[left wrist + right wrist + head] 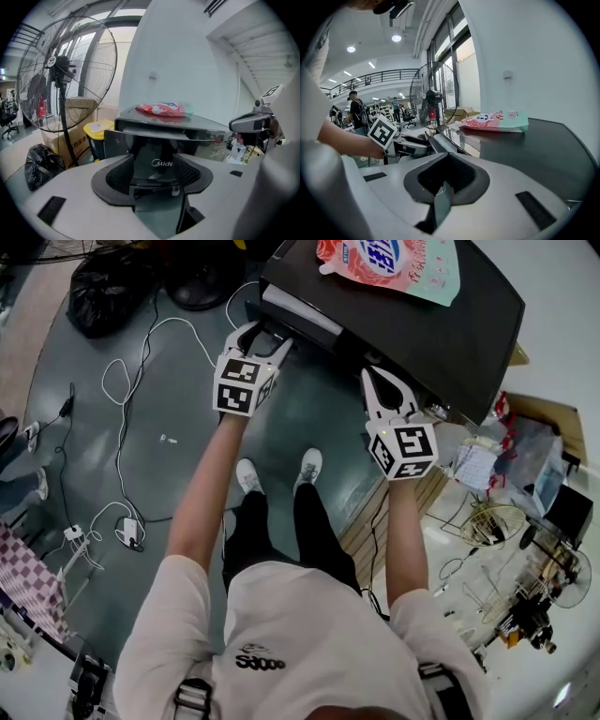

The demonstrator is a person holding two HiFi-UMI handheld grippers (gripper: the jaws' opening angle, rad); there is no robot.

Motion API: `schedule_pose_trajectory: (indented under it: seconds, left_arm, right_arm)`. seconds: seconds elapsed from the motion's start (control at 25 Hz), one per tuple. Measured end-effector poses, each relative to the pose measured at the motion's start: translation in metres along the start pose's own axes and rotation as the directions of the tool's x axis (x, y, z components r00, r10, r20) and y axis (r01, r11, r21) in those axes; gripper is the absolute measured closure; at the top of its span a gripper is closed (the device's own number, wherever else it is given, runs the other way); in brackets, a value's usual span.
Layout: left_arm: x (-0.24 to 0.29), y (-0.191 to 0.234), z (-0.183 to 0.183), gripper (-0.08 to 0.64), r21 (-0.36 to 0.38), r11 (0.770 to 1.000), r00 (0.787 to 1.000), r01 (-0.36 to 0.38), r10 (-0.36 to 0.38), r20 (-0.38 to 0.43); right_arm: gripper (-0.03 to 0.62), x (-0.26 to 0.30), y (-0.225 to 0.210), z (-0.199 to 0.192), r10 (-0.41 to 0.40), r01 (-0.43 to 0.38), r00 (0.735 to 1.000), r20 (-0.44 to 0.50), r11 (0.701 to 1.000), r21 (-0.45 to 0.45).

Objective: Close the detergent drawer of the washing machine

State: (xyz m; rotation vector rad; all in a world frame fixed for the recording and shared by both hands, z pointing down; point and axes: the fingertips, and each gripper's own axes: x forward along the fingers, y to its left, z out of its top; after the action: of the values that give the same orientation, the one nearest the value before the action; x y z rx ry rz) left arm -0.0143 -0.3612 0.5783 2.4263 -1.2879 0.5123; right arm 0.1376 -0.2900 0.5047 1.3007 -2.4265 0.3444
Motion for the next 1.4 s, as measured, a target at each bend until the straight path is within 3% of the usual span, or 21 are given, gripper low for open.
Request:
schedule_pose_trajectory:
  seconds: [0.4,1.4]
  left_arm:
    - [0.017,0.005,0.01,0.288,-0.011,1.0,1.0,0.014,-0.014,-0.003]
    - [0.037,0.009,0.021,0.287,-0.023,0.999,0.999,0.027,-0.026,0.028]
  right_arm:
    - [0.588,0.011,-0.021,0.004,-0.062,0.062,0.998,0.008,0.998,0.016]
    - [0.588,0.017,-0.03,-0.011,-0.053,0.054,0.998,-0.03,0.998,0.027]
